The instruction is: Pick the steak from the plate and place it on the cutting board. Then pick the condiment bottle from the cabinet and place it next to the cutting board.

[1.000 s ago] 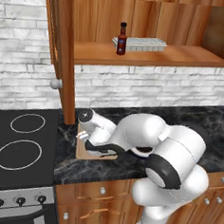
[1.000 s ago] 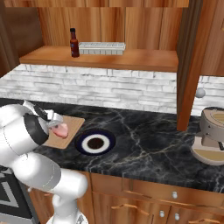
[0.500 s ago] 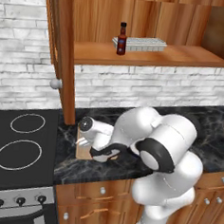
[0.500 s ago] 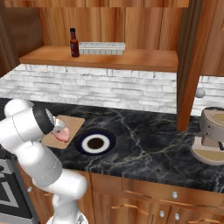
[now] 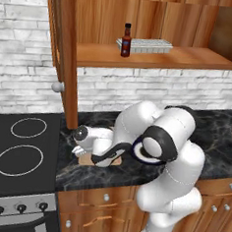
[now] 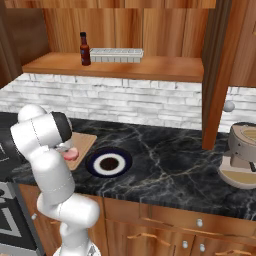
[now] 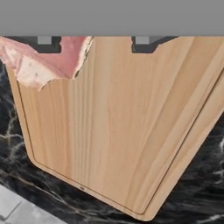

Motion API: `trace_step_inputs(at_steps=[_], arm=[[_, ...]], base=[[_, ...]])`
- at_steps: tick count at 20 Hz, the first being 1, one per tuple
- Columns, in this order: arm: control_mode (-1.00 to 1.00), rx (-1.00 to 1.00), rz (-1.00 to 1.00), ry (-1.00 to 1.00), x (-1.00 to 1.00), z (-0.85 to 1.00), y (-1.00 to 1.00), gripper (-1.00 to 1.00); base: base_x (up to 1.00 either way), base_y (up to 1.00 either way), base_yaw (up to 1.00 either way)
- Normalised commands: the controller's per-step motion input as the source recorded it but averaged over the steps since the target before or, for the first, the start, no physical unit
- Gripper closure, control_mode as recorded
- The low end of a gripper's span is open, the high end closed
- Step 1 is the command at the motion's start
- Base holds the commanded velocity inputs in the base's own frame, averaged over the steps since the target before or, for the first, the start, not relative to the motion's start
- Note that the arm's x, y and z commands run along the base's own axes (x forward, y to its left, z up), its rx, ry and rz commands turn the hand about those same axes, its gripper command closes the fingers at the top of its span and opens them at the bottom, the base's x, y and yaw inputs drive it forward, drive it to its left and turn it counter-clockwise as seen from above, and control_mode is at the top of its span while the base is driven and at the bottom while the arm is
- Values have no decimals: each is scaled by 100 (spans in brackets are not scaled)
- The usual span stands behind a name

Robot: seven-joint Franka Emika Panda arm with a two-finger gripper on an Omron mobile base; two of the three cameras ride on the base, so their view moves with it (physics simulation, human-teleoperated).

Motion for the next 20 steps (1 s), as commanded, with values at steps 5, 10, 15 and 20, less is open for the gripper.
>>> trace_step_inputs(at_steps=[5, 10, 15, 20], arm=[[-100, 0, 0, 0, 0, 13, 3, -100], [-100, 0, 0, 0, 0, 66, 0, -100], [-100, 0, 0, -1, 0, 51, 0, -100], [-100, 0, 0, -1, 0, 14, -6, -100]], base=[[0, 0, 0], [0, 0, 0], [0, 0, 0], [0, 0, 0]])
